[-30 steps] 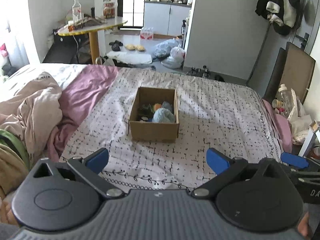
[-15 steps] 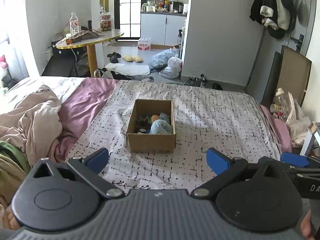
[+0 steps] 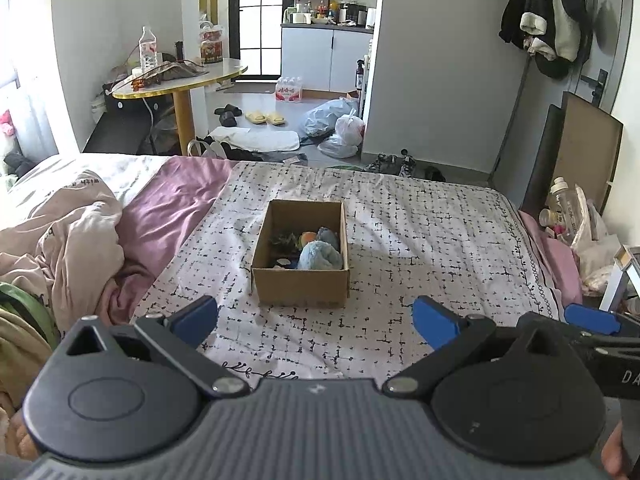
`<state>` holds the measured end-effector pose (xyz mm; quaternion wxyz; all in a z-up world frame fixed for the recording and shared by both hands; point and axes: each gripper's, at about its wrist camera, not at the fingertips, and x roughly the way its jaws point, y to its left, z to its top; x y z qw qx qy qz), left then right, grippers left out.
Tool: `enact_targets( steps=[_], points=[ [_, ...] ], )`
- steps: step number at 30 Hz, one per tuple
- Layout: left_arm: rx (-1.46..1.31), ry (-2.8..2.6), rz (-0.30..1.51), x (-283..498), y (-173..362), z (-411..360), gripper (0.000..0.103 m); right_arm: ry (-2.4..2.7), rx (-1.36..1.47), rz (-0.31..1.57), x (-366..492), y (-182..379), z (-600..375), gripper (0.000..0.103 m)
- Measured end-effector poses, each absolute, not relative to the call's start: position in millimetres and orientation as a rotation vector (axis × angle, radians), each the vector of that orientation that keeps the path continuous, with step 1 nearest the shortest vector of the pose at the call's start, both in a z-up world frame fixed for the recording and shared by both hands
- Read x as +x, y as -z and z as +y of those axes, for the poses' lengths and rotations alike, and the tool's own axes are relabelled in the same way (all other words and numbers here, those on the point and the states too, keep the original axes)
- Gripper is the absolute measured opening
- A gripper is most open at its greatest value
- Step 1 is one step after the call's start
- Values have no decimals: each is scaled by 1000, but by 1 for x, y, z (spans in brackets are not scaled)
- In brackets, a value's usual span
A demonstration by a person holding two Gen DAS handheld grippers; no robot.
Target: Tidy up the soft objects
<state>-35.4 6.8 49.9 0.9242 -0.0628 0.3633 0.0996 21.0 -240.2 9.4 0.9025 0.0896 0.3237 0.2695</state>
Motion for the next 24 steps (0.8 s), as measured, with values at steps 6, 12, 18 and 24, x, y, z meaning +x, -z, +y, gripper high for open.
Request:
enact_targets(
  steps=[6,12,18,24],
  points=[
    [-124,-204,748,-36,-49,7,103,-557,181,667,20,-11,-239,103],
    [-125,-196,751,-36,-48,6,103,-556,177,666,21,-12,-239,103],
    [-128,-202,756,-37,-48,8,103,-551,172,662,21,-14,-239,103],
    [-127,-198,759,-37,-48,7,103,-553,169,663,20,-15,-239,103]
  ],
)
